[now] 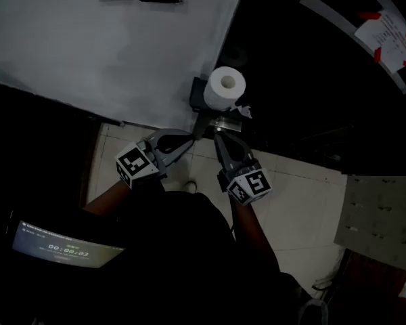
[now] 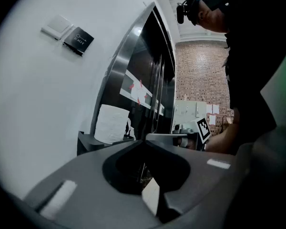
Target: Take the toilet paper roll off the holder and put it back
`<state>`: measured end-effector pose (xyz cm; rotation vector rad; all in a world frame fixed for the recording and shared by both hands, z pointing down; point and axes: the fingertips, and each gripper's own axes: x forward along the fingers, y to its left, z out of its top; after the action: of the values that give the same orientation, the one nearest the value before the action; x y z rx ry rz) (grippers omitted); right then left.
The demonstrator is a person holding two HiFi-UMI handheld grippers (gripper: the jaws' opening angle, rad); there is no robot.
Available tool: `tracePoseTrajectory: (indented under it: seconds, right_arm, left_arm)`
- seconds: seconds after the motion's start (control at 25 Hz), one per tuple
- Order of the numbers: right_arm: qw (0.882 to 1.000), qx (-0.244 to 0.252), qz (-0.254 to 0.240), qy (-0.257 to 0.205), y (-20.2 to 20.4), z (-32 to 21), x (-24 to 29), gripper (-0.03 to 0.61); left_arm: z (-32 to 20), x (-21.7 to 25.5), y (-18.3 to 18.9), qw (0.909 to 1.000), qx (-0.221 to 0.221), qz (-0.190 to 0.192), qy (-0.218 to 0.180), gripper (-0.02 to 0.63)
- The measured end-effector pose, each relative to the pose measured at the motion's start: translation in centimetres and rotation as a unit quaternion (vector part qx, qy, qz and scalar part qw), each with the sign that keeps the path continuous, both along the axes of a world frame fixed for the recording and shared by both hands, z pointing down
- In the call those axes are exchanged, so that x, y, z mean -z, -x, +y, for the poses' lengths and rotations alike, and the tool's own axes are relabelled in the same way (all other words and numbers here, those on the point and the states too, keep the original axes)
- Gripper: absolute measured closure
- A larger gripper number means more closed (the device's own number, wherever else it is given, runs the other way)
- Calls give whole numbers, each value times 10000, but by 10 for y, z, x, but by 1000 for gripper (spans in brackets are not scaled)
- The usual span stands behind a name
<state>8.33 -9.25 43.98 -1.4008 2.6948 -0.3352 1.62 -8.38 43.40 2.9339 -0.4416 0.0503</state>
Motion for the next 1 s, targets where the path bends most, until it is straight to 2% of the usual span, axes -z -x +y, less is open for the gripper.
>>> tracePoseTrajectory:
  seconds: [0.2,0.28,0.48,0.64,0.72,1.0]
  right_arm:
    - [9968,-744,237,164,-26,-16,-6,540]
    - [9950,-940,279,215,-33,-25,-3,478]
    - [9919,-1146,369,408,-36,-48,0,260]
    - [9897,-1270,508,427,-32,-66,7,140]
    - [9891,-1286,583,422,-31,-75,11,117]
    - [9871,-1349,816,277,-29,-98,26,114]
  left_arm:
    - [-1,2,1,10000,29,4,33,611]
    - [0,4,1,10000,22,-9,87,611]
    - [0,1,1,10000,28,-11,32,611]
    - [-1,-1,2,10000,51,-8,13,611]
    - [-1,-2,2,10000,63,-15,14,611]
    - [-1,-2,3,9999,137,-15,30,611]
